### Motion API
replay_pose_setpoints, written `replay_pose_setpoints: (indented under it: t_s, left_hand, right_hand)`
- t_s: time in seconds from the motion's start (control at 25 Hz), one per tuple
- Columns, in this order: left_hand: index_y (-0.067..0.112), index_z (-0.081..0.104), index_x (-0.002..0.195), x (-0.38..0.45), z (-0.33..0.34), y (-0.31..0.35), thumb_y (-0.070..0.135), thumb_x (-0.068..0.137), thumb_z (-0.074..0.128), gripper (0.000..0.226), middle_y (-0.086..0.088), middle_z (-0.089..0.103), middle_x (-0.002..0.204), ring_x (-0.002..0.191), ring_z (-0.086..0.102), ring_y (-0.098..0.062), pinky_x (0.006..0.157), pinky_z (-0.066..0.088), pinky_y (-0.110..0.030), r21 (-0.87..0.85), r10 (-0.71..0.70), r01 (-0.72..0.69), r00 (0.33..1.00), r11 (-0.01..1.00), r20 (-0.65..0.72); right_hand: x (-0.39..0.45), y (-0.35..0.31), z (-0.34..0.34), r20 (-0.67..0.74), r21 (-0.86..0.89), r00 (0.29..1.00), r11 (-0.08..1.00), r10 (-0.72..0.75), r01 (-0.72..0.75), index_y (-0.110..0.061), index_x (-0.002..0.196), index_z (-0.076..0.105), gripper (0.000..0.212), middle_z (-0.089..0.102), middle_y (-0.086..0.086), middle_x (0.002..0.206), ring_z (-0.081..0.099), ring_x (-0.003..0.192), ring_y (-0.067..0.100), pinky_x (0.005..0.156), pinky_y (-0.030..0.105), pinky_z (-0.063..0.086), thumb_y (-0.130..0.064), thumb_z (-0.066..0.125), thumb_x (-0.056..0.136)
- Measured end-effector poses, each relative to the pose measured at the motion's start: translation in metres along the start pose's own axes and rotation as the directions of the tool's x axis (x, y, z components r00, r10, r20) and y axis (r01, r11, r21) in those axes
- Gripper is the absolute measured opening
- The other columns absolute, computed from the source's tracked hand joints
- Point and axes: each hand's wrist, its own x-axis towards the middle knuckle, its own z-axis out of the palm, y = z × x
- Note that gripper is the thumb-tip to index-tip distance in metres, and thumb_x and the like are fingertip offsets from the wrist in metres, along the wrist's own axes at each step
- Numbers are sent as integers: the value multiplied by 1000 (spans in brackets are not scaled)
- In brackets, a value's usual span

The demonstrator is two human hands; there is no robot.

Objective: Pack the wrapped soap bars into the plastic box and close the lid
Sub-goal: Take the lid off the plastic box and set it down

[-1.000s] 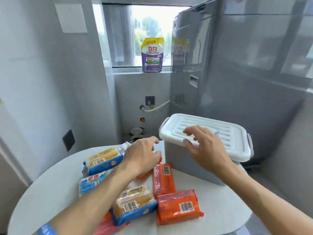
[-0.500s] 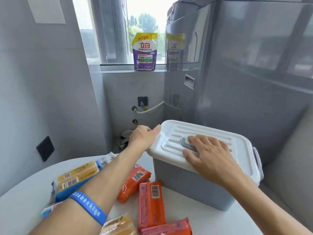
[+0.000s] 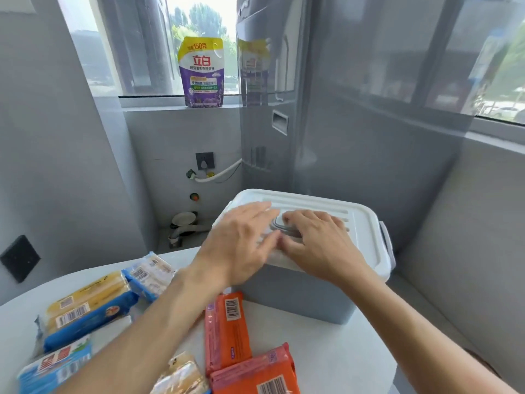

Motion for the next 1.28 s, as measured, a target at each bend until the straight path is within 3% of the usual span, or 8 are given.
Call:
replay_pose_setpoints:
  t_s: [0.12, 0.24, 0.36, 0.52, 0.76, 0.96, 1.12, 1.28]
  left_hand:
    - [26, 57, 129, -7, 16, 24, 35, 98, 30, 42, 4, 58, 136, 128, 49, -17, 107, 34, -33, 98, -28, 20, 996, 995, 88]
    - [28, 54, 134, -7, 17, 19, 33, 100, 33, 40, 6, 51, 145, 135, 41, -12, 111, 25, -30, 86, -69, 61, 994, 994, 90]
    - [27, 54, 135, -5, 14, 24, 33, 100, 31, 42, 7, 50, 145, 135, 40, -11, 111, 24, -28, 102, -50, 41, 995, 994, 87]
    - [28, 51, 137, -8, 13, 26, 34, 101, 29, 43, 8, 49, 145, 135, 39, -9, 111, 23, -27, 115, -55, 45, 995, 992, 85]
    - [27, 58, 130, -10, 20, 26, 32, 100, 34, 39, 6, 56, 139, 130, 46, -11, 107, 28, -28, 129, -72, 70, 997, 989, 9]
    - [28, 59, 127, -5, 17, 21, 46, 95, 34, 45, 5, 54, 141, 133, 44, -13, 111, 29, -38, 30, -109, 107, 992, 994, 62]
    - [20, 59, 124, -18, -1, -8, 44, 87, 39, 48, -2, 59, 132, 120, 50, -24, 99, 39, -41, -121, -490, 475, 844, 872, -217]
    - [23, 50, 135, -45, -4, -24, 54, 87, 42, 57, 9, 45, 139, 123, 43, -10, 96, 36, -28, -280, -426, 415, 905, 865, 27]
  right_hand:
    - [-8, 13, -18, -166, 318, 972, 942, 168, -108, -23, 100, 73, 22, 73, -7, 102, 62, 99, 17, 92, 24, 43, -24, 54, 88]
    - [-27, 70, -36, -392, 71, 823, 906, 410, -417, -18, 107, 68, 27, 70, 5, 106, 58, 97, 32, 90, 39, 42, -29, 50, 89]
    - [-35, 96, -41, -91, 266, 725, 718, 683, -643, 1, 88, 64, 48, 70, 15, 85, 61, 77, 33, 69, 35, 47, -42, 43, 92]
    - [-30, 97, -37, 25, 434, 743, 663, 668, -610, -4, 60, 45, 46, 62, 11, 53, 59, 52, 31, 65, 40, 55, -36, 41, 93]
    - [-45, 128, -22, 165, 559, 651, 474, 741, -680, 0, 77, 62, 27, 65, 14, 68, 61, 58, 33, 68, 43, 55, -14, 48, 94]
    - [-42, 78, -61, -359, 285, 884, 937, 299, -201, -27, 97, 65, 13, 70, -8, 93, 60, 90, 21, 80, 37, 46, -35, 59, 89]
    - [-21, 16, -38, -45, 36, 997, 997, -66, 68, -28, 112, 66, 29, 66, -10, 114, 53, 104, 20, 89, 36, 40, -45, 54, 92]
    - [6, 7, -31, 180, -128, 983, 991, -22, 46, -28, 114, 66, 55, 55, -5, 123, 46, 112, 23, 92, 43, 37, -69, 51, 81]
